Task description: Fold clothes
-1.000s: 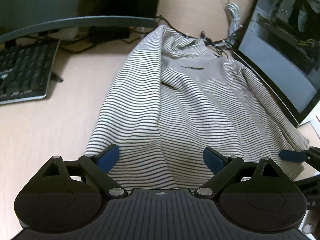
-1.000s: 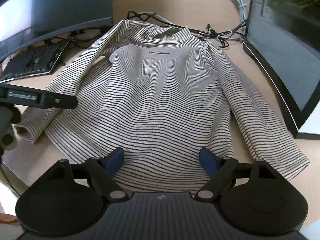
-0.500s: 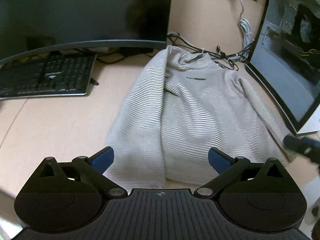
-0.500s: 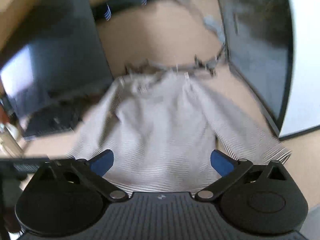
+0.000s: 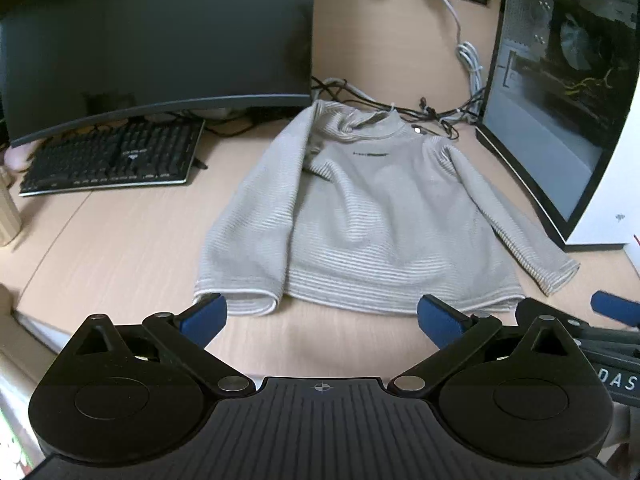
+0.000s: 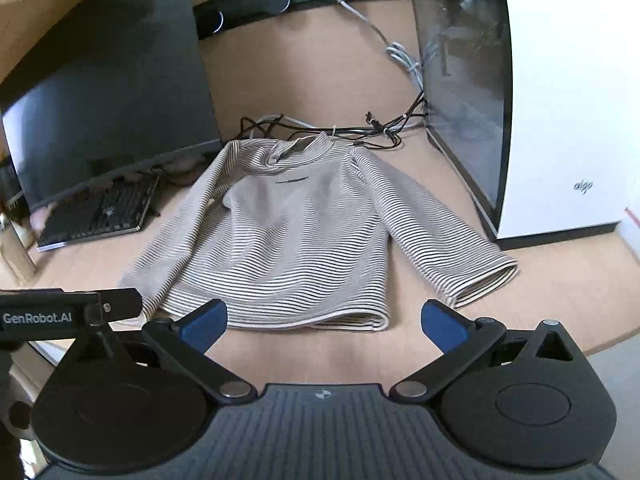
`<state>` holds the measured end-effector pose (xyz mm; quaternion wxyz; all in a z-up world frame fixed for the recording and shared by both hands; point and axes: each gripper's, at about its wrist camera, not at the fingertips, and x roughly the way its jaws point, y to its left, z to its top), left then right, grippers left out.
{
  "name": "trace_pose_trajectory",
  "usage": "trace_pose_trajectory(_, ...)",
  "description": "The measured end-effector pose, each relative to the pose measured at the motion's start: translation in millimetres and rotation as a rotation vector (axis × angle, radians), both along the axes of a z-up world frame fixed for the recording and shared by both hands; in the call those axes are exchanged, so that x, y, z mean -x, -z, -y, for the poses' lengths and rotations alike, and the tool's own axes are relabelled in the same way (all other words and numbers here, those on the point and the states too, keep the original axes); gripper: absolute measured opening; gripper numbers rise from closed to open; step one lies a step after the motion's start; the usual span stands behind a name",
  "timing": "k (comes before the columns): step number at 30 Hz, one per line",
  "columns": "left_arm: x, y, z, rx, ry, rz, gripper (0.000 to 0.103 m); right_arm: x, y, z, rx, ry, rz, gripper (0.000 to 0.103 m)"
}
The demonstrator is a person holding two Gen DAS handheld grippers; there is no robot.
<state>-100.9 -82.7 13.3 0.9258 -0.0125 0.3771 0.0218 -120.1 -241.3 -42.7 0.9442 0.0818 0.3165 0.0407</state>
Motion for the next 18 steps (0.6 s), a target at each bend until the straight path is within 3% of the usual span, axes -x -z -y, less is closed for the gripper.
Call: trace_pose_trajectory(18,12,6,12,0.006,0.001,-0.033,0.103,15,5,12,0.008,-0.018,-0.042,0.103)
